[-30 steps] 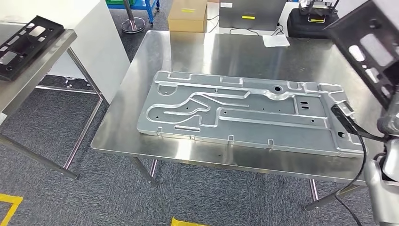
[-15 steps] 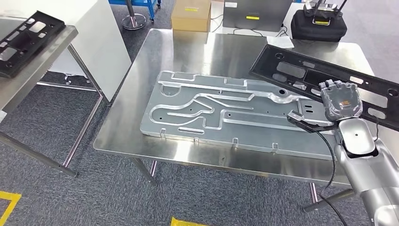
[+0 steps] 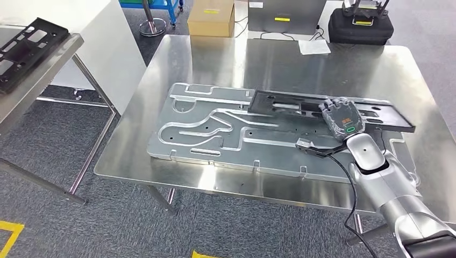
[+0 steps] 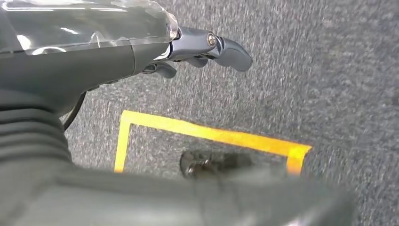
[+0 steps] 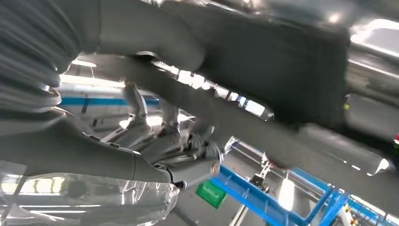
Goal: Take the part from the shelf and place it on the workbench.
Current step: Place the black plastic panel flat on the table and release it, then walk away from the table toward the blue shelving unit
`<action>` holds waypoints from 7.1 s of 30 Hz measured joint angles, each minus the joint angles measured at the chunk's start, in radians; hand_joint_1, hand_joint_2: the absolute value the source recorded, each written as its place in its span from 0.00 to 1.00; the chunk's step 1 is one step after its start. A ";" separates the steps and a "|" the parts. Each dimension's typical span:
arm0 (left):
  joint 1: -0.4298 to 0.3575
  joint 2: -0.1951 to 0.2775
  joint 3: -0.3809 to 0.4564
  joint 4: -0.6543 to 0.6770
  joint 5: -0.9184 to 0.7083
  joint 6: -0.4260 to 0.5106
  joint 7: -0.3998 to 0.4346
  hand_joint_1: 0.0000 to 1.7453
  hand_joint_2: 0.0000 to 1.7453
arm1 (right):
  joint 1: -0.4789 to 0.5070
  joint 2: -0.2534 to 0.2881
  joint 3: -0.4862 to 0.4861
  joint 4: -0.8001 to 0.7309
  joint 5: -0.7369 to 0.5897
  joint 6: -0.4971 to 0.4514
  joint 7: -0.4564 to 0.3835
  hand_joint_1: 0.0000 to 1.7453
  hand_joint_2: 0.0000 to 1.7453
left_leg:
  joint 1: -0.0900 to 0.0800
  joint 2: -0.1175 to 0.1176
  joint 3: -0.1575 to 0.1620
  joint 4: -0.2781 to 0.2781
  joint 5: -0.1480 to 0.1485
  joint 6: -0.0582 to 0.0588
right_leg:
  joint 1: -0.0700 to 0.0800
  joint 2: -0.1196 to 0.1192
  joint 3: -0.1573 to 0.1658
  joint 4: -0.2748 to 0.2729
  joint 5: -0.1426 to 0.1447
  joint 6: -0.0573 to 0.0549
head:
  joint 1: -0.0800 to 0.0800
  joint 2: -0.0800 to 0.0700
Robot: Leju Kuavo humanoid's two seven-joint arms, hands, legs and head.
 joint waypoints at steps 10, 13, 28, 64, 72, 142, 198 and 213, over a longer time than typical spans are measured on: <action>0.004 0.010 0.000 0.000 0.008 0.010 0.013 0.00 0.00 | 0.033 0.069 -0.021 0.105 -0.001 -0.079 0.015 0.00 1.00 | -0.025 0.000 0.004 -0.058 0.074 0.063 | 0.023 0.001 0.026 -0.011 -0.013 -0.010 | 0.003 0.000; 0.005 0.013 0.000 0.001 0.010 0.009 0.014 0.00 0.00 | 0.042 0.075 -0.050 0.116 -0.001 -0.097 0.015 0.00 0.25 | -0.024 0.003 0.027 -0.099 0.081 0.065 | 0.021 0.000 0.038 -0.027 -0.010 0.007 | 0.003 0.000; 0.006 0.009 0.000 0.001 -0.002 0.000 -0.001 0.00 0.00 | 0.200 0.146 -0.269 -0.183 -0.136 -0.031 -0.097 0.00 0.00 | -0.008 0.002 0.035 -0.081 0.056 0.020 | 0.010 0.001 0.013 -0.013 0.003 0.006 | 0.006 0.000; 0.033 -0.045 0.111 0.000 0.152 0.015 -0.029 0.00 0.00 | 1.170 0.602 -0.439 -1.331 -1.585 0.379 -0.682 0.00 0.00 | -0.005 0.004 -0.070 0.112 -0.067 -0.011 | 0.024 -0.012 0.070 -0.033 -0.028 -0.035 | -0.002 0.000; 0.023 -0.053 0.132 -0.002 0.167 0.018 -0.031 0.00 0.00 | 1.242 0.707 -0.654 -1.202 -1.587 0.310 -0.668 0.00 0.00 | -0.017 0.017 0.201 -0.125 -0.042 0.022 | 0.027 -0.037 -0.004 -0.030 0.045 -0.014 | -0.003 0.000; 0.025 -0.058 0.143 -0.007 0.116 0.005 0.013 0.00 0.00 | 0.714 0.659 -1.559 0.481 -0.586 -0.057 -0.118 0.00 0.00 | -0.009 -0.007 0.092 -0.121 0.043 0.056 | 0.014 -0.010 -0.031 0.232 -0.178 0.035 | -0.014 0.000; 0.023 -0.061 0.126 -0.007 0.101 0.042 0.005 0.00 0.00 | 0.716 0.672 -1.602 0.496 -0.532 -0.029 -0.080 0.00 0.00 | 0.002 0.037 0.068 -0.109 0.051 0.032 | 0.020 -0.094 0.135 -0.048 -0.076 0.028 | -0.013 0.000; 0.035 -0.092 0.128 -0.007 0.131 0.051 -0.008 0.00 0.00 | 0.730 0.671 -1.634 0.488 -0.479 0.031 -0.082 0.00 0.75 | -0.001 -0.099 0.043 -0.083 0.050 0.010 | 0.018 0.028 0.112 -0.052 -0.046 -0.006 | -0.013 0.000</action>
